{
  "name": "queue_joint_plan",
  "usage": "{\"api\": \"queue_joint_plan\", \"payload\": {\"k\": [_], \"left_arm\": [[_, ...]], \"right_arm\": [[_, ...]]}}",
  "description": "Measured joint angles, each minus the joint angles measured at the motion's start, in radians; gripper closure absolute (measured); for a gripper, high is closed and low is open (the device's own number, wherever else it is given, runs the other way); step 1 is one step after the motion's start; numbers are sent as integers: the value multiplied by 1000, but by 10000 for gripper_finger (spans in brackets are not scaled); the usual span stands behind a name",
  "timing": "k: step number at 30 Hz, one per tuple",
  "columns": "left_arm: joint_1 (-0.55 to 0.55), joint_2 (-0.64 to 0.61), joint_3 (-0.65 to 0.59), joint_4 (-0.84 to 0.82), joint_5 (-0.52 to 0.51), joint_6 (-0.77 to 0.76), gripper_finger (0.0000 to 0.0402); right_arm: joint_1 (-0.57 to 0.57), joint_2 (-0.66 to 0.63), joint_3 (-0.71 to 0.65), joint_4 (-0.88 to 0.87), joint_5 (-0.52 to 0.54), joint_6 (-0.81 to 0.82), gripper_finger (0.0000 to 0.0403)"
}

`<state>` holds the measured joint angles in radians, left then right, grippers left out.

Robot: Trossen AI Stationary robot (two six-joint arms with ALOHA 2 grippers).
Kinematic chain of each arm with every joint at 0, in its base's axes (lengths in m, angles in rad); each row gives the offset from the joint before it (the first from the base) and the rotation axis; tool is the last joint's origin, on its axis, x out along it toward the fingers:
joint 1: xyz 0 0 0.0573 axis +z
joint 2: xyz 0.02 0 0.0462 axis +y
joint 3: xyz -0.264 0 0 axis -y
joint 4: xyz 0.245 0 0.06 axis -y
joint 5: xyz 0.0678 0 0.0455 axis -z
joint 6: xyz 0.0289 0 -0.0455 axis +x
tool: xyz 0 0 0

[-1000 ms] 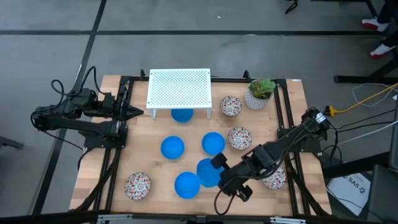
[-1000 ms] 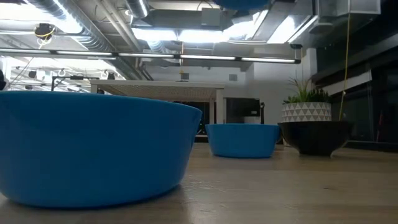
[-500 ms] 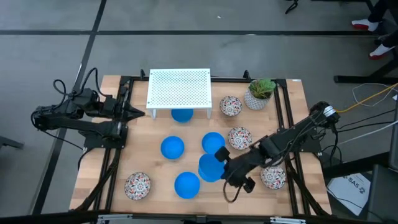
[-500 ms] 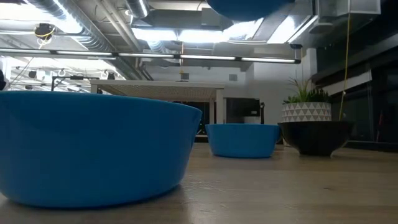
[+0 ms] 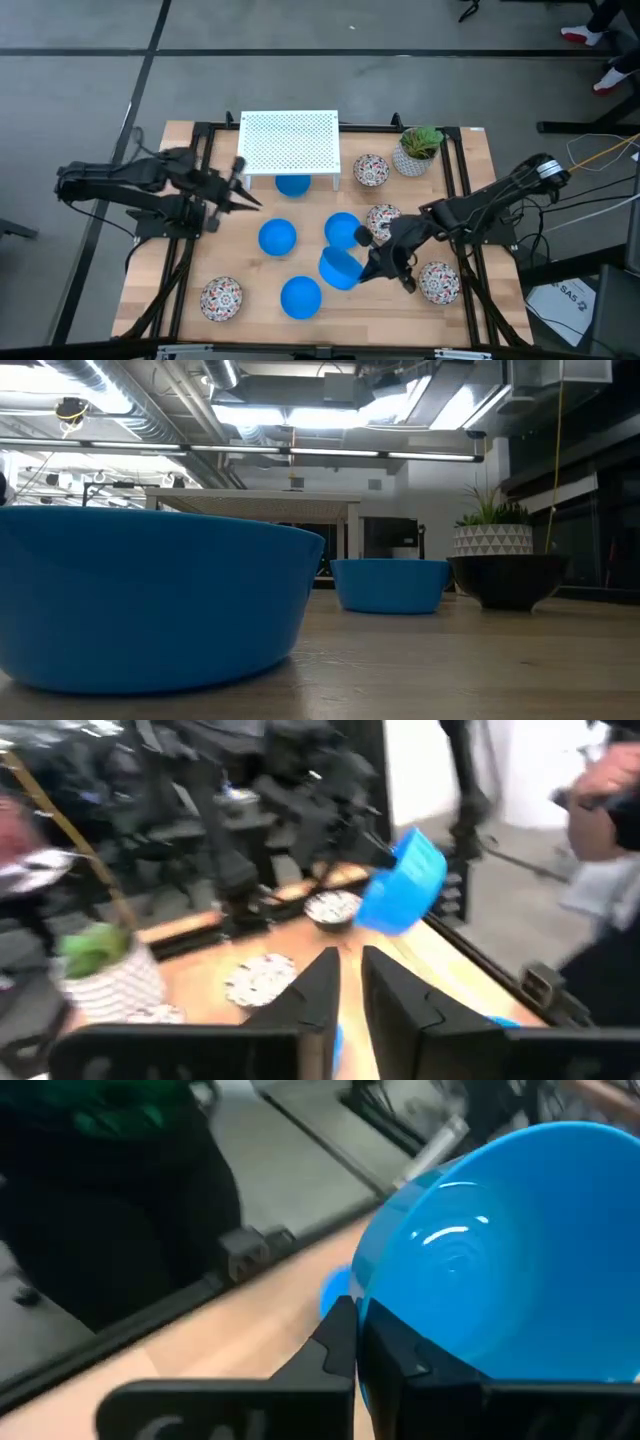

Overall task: Pick & Place Mini bowls
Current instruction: Put the blue bowl on the shelf

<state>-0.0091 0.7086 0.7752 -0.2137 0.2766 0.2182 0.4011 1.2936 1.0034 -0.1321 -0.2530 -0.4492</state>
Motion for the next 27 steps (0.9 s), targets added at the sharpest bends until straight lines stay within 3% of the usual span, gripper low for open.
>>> {"api": "queue_joint_plan", "payload": {"k": [4, 8, 15, 27], "left_arm": [[-25, 121, 0, 110, 89, 5, 307], [-57, 223, 0, 225, 163, 4, 264], [-121, 386, 0, 430, 195, -24, 221], [-112, 615, 11, 690, 161, -90, 223]], "right_arm": [[-43, -3, -80, 160, -179, 2, 396], [-62, 0, -121, 272, -266, 4, 395], [-62, 26, -144, 381, -301, -5, 395], [-67, 89, -145, 455, -299, -5, 395]]}}
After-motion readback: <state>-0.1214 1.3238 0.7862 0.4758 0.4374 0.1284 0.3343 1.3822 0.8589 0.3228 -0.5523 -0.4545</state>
